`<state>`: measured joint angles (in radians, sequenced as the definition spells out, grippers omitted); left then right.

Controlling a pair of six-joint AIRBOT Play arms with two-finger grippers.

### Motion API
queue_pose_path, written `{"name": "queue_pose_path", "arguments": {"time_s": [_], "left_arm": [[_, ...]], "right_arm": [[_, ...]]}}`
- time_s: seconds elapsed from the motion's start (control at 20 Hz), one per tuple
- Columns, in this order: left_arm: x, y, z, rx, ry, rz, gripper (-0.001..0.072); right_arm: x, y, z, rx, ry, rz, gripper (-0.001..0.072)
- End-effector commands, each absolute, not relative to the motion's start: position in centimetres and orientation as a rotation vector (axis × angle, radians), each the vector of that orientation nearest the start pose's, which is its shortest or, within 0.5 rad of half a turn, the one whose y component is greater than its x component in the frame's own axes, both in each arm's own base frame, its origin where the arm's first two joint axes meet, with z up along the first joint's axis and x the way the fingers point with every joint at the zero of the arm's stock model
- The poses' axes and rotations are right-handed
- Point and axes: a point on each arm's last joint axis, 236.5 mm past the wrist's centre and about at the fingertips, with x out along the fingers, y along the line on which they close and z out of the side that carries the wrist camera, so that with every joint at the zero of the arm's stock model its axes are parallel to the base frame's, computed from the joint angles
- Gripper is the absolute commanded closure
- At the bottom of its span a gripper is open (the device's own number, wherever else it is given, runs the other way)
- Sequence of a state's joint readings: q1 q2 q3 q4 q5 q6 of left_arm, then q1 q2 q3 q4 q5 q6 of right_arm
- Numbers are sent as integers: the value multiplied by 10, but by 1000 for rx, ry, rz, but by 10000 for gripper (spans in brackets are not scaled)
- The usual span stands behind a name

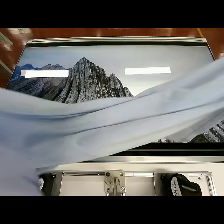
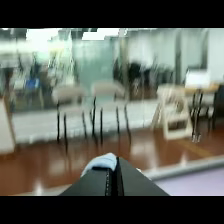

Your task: Fold the shirts.

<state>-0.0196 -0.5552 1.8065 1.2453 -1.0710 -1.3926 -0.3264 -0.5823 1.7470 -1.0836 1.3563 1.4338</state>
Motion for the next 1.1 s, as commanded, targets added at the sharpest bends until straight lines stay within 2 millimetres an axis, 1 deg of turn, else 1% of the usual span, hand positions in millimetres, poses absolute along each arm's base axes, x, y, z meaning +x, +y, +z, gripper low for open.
{"name": "queue_pose_path", "arguments": {"time_s": [0.0, 0.1, 0.2, 0.3, 0.35, 0.4, 0.45, 0.5, 0.6, 0.65, 0.75, 0.8, 0.85, 0.9, 0.95, 1.0, 1.05], "left_arm": [[164, -45, 444, 44, 185, -200, 665], [178, -45, 397, 43, 349, -207, 665], [197, -46, 348, 33, 491, -211, 665], [217, -46, 292, 18, 644, -213, 665], [229, -46, 263, 7, 708, -212, 665], [244, -46, 243, -21, 733, -200, 665], [267, -46, 229, -54, 722, -184, 665], [292, -45, 220, -87, 686, -168, 665], [347, -48, 206, -148, 601, -159, 665], [375, -51, 197, -194, 570, -159, 665], [426, -59, 171, -316, 548, -157, 665], [448, -60, 156, -385, 543, -146, 665], [470, -60, 137, -462, 539, -125, 664], [488, -59, 120, -533, 535, -99, 664], [503, -56, 101, -605, 535, -67, 664], [513, -54, 82, -667, 547, -38, 664], [519, -55, 60, -719, 579, -16, 664]], "right_arm": [[194, 31, 394, 102, 417, 84, 647], [204, 32, 350, 215, 601, 91, 647], [212, 39, 290, 291, 821, 149, 648], [226, 35, 229, 342, 970, 155, 647], [237, 30, 200, 372, 1010, 145, 647], [254, 26, 171, 410, 1018, 132, 647], [275, 20, 148, 445, 1000, 114, 647], [302, 13, 129, 475, 952, 96, 648], [357, 3, 105, 543, 850, 53, 648], [384, 3, 97, 572, 809, 45, 647], [437, 10, 84, 667, 701, 30, 647], [459, 15, 75, 707, 654, 18, 647], [478, 21, 62, 739, 622, -2, 647], [490, 26, 49, 760, 608, -24, 647], [498, 32, 34, 759, 608, -40, 647], [502, 40, 18, 748, 624, -46, 647], [503, 46, 5, 742, 647, -47, 646]]}}
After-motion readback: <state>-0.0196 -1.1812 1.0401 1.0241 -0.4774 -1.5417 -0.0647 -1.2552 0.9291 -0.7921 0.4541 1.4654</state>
